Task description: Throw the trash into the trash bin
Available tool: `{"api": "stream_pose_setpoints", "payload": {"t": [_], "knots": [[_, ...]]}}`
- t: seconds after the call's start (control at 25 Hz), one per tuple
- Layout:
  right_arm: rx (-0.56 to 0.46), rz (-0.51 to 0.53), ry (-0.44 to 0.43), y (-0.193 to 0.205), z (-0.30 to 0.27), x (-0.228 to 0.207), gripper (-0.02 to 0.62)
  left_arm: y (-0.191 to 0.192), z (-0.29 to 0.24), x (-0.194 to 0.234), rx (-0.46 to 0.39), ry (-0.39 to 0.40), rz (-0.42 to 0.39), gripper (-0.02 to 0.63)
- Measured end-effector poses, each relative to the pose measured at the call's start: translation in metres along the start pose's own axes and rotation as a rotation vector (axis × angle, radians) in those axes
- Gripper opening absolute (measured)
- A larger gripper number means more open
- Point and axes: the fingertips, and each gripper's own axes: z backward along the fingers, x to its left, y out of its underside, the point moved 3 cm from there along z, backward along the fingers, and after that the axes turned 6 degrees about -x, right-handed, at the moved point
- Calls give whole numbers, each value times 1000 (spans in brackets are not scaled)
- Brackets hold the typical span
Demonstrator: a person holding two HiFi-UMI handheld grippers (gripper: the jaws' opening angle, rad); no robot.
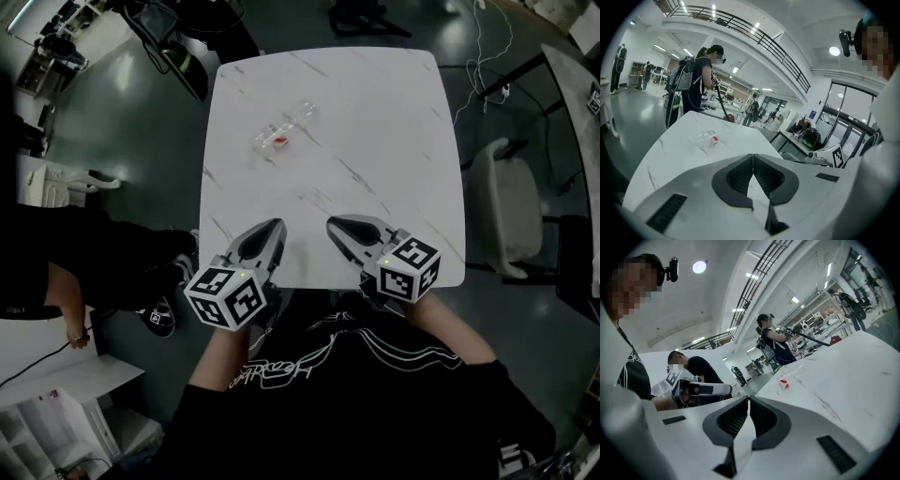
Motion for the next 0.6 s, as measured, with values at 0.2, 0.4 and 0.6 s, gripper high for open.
{"api": "stream_pose_setpoints", "payload": {"t": [0.2, 0.4, 0.6], "knots": [[15, -27, 48, 2, -11, -15, 40, -11, -18, 39, 17, -17, -1, 8], [3, -57, 96, -2, -39, -31, 38, -25, -36, 91, 27, -59, -3, 9], [-7, -78, 106, -7, -75, -33, 40, -31, -53, 134, 75, -57, -33, 89]]}}
